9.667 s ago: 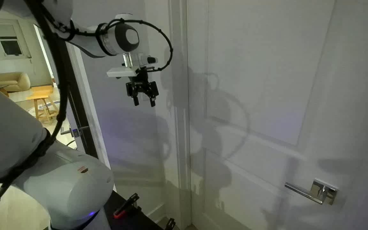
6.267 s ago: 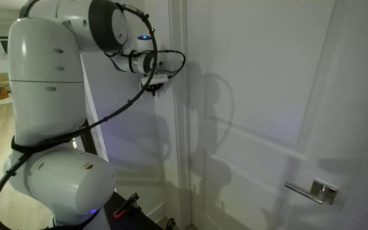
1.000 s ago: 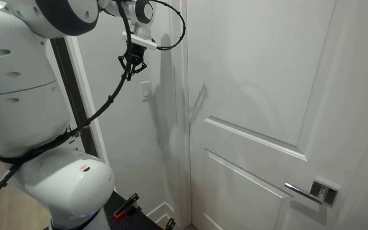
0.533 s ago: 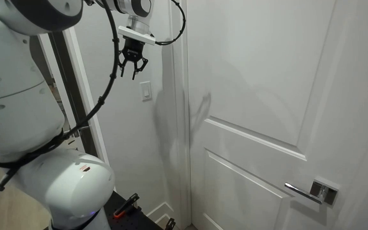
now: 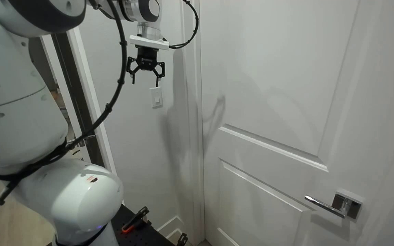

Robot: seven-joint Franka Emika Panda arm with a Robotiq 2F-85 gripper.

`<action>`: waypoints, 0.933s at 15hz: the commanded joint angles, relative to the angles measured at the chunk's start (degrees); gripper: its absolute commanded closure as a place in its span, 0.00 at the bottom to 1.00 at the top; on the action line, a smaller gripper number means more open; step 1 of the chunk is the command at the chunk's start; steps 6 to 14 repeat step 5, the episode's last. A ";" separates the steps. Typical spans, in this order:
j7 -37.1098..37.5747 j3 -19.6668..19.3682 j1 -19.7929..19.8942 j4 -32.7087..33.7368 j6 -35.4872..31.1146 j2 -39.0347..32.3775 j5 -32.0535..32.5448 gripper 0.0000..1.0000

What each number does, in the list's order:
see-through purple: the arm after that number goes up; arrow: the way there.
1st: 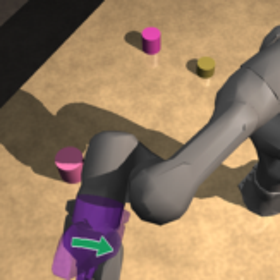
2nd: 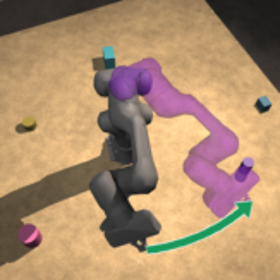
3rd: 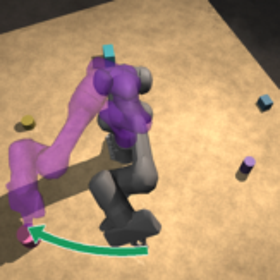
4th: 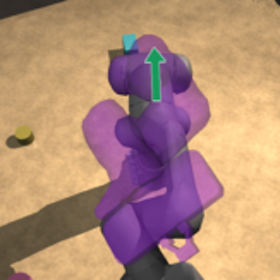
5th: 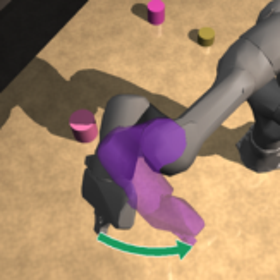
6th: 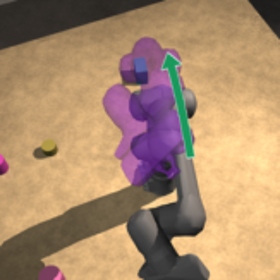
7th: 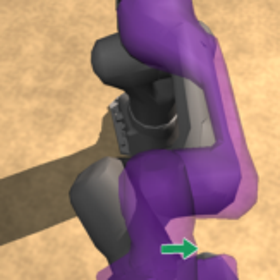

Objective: Flip the switch on the wall

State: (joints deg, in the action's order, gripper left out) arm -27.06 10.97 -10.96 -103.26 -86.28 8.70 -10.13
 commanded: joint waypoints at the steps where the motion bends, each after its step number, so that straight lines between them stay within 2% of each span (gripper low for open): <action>1: 0.11 -0.37 -0.65 -0.35 -0.73 -0.45 0.31 0.00; 14: 0.09 -0.10 -0.76 -1.00 -1.63 -1.60 0.49 0.00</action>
